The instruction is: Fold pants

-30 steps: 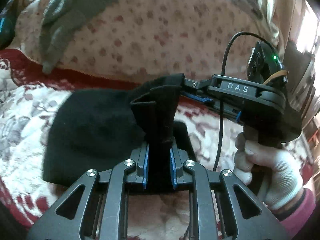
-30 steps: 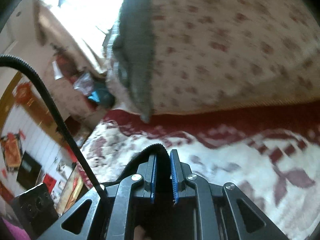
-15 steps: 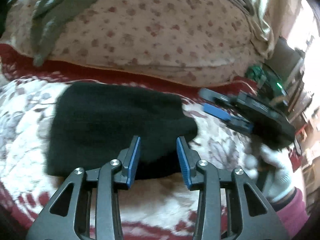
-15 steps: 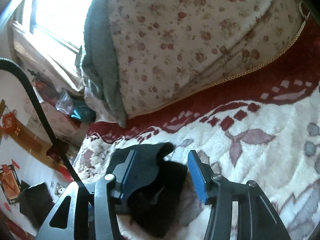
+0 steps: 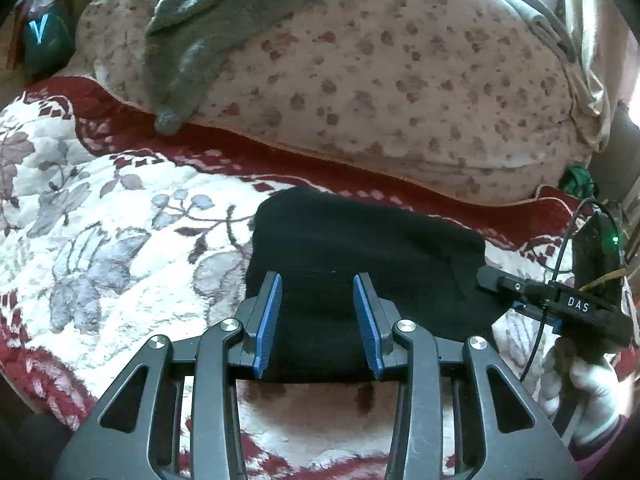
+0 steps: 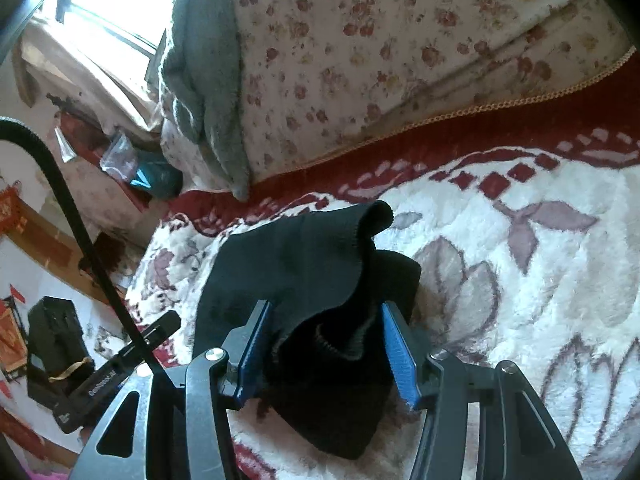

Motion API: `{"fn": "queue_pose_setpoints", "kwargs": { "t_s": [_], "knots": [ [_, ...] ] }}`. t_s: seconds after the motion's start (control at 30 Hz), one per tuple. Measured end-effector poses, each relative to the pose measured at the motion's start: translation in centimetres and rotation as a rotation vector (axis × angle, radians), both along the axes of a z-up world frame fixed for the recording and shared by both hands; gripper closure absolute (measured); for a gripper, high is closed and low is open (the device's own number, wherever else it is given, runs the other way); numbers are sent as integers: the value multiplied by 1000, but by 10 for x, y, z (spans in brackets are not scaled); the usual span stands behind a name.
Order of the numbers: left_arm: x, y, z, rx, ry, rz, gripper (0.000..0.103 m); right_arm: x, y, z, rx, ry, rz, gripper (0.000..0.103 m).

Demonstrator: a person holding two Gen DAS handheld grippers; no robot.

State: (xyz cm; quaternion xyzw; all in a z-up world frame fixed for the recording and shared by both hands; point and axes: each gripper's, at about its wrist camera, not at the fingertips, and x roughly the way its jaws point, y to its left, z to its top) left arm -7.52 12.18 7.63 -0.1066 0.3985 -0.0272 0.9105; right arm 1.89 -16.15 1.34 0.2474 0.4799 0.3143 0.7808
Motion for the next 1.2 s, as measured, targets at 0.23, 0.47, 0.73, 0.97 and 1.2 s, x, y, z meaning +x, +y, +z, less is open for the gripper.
{"fn": "queue_pose_setpoints", "kwargs": {
  "t_s": [0.23, 0.47, 0.73, 0.97, 1.2],
  "knots": [
    [1, 1, -3, 16, 4, 12, 67, -5, 7, 6, -67, -58, 17, 68],
    [1, 8, 5, 13, -8, 15, 67, -17, 8, 18, -56, -109, 62, 85],
    [5, 6, 7, 26, -19, 3, 67, -40, 6, 31, -44, -119, 73, 86],
    [22, -8, -20, 63, 33, 4, 67, -35, -7, 4, -82, -55, 29, 86],
    [21, -20, -28, 143, 13, -13, 63, -34, -11, -5, -82, -40, -2, 83]
  ]
}}
